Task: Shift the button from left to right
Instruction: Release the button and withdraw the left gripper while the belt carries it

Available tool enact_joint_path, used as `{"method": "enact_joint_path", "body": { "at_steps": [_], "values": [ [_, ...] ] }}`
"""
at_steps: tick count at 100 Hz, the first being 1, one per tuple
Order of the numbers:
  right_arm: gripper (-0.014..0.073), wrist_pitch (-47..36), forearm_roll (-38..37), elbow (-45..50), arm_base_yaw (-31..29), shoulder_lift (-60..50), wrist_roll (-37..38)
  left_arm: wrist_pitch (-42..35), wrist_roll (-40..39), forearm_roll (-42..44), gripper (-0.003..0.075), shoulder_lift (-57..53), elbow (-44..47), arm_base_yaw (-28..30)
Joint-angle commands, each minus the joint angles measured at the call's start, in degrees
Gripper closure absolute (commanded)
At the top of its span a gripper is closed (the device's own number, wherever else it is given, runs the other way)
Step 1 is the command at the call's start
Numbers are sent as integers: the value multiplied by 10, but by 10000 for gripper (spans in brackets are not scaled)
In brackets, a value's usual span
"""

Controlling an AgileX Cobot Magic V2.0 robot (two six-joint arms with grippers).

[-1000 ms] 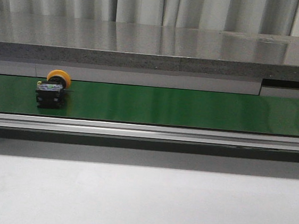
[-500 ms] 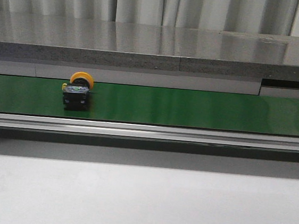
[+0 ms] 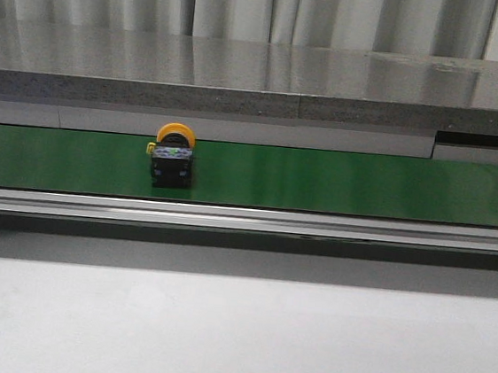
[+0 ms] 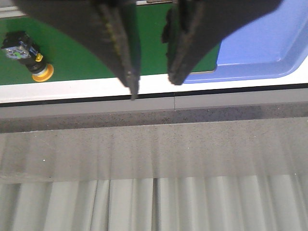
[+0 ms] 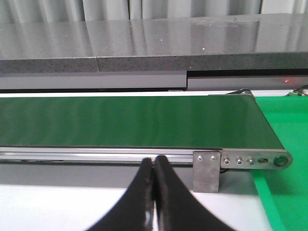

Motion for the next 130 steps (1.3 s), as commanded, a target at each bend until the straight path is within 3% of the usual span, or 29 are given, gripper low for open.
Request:
{"method": "enact_joint_path", "body": {
  "at_steps": [1,81,109,130],
  "values": [
    [662,-49,-4,-10,1,-11,0,-41,-1,-5,740,4,-16,-4],
    [662,-79,16,-31,1,-6,0,-41,-1,-5,741,4,-16,-4],
    [662,-53,23,-112,1,55,0,-41,-1,-5,741,4,-16,-4],
    [662,31,23,-213,1,152,0,-41,-1,-5,741,4,-16,-4]
  ]
}}
